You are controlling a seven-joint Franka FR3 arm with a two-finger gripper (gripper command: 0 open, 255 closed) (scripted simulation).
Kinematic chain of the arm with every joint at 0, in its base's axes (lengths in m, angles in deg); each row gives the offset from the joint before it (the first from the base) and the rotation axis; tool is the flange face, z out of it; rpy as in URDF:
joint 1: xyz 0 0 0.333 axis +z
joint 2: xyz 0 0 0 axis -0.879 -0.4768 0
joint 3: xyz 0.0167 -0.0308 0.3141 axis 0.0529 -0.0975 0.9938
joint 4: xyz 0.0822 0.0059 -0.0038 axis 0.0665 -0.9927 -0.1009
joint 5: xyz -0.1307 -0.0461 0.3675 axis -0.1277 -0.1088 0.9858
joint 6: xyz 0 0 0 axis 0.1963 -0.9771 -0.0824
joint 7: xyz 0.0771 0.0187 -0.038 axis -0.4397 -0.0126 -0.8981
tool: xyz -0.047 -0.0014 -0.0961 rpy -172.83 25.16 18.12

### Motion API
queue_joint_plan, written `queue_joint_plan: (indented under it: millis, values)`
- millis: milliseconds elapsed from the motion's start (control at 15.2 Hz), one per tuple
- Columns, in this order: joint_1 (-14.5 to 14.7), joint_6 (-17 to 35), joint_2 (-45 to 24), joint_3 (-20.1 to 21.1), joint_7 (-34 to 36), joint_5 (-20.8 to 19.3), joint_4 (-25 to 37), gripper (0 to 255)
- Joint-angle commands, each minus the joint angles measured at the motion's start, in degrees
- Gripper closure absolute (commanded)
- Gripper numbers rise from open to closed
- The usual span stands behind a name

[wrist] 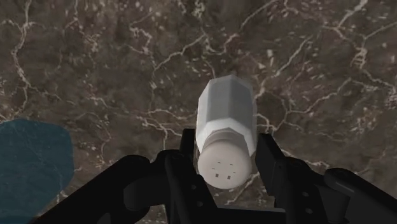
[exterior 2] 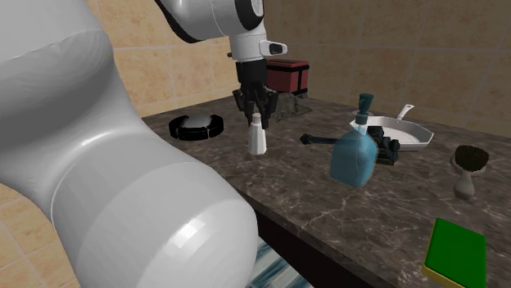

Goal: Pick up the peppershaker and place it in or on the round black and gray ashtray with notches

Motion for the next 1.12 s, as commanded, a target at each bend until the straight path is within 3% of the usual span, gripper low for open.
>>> queue_joint_plan:
  millis: [0, 858, 1056]
  values:
    - [0.1, -1.8, 0.8, -0.3, -0.3, 0.3, 1.0, 255]
    - [0.4, -11.7, 4.3, -2.0, -2.1, 0.9, 7.7, 255]
    - [0.8, -12.5, 0.1, 1.5, 2.6, 0.3, 12.3, 255]
